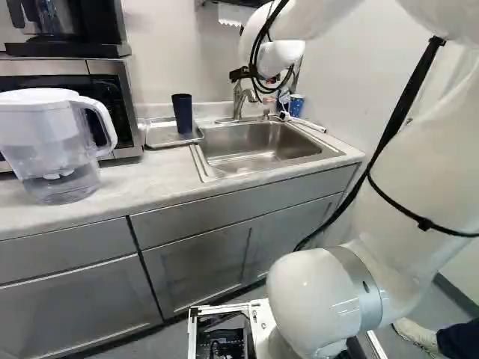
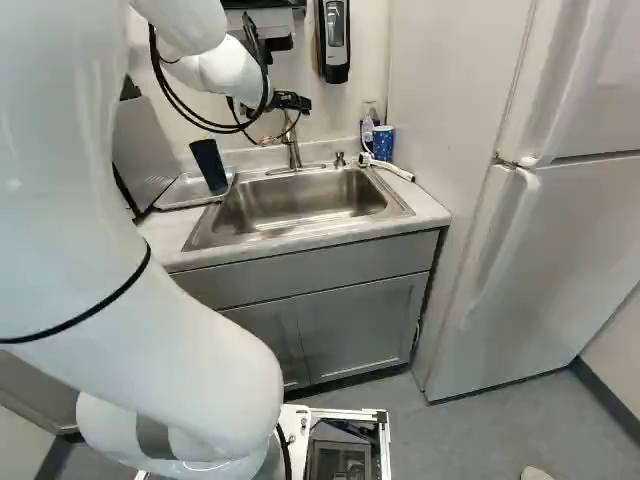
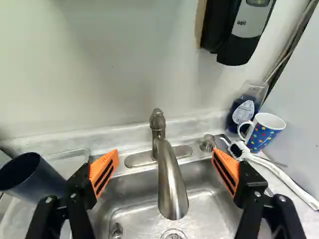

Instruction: Rinse the cup and place it in the tray

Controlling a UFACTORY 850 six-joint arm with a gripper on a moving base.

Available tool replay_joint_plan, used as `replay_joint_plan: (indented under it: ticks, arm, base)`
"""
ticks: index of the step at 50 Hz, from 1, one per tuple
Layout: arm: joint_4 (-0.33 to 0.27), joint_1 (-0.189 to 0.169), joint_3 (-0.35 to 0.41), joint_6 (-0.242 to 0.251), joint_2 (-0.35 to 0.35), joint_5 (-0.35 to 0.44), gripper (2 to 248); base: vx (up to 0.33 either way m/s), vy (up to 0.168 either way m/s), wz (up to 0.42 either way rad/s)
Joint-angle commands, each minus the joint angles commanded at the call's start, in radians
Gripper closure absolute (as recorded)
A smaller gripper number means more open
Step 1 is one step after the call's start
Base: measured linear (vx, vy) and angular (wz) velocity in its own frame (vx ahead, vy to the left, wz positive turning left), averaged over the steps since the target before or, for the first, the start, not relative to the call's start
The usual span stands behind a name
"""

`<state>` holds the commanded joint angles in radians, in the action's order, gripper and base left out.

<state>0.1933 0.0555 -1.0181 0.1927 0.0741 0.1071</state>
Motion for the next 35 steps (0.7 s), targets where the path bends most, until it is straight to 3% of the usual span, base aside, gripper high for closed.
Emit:
replay_joint_plan:
  ticks: [35]
  arm:
    - [0.000, -0.026, 0.148, 0.000, 0.160, -0.297, 3]
  base:
    - [0.000, 0.000, 0.000]
